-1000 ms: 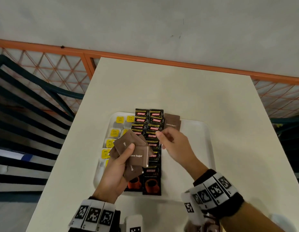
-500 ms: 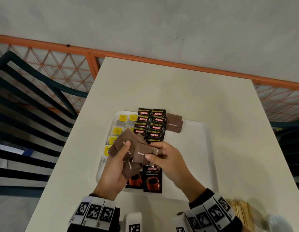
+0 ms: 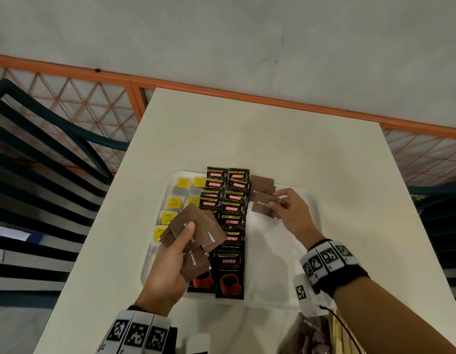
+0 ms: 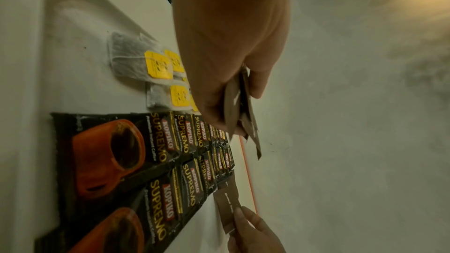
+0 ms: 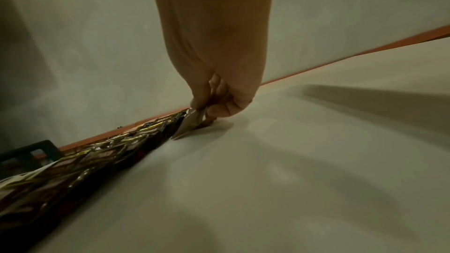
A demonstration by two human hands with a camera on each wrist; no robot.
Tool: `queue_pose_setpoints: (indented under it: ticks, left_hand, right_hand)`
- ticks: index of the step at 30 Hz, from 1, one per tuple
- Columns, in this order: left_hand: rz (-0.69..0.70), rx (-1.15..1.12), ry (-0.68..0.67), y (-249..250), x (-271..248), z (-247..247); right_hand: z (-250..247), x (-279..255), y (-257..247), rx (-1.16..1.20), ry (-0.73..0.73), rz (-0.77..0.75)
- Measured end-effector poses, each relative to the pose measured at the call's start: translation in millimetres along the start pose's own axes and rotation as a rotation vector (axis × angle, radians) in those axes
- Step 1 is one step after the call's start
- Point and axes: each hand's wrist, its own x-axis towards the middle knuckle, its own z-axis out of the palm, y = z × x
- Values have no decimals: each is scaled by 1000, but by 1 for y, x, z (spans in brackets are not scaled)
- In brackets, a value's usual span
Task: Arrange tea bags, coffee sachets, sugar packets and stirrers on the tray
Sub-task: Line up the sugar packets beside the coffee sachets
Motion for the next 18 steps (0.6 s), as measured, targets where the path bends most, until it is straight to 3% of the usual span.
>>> queue_pose_setpoints:
  ticks: [18]
  left_hand:
    - [-15, -14, -26, 0, -1, 2]
  right_hand:
    - [19, -2, -9, -187, 181, -148]
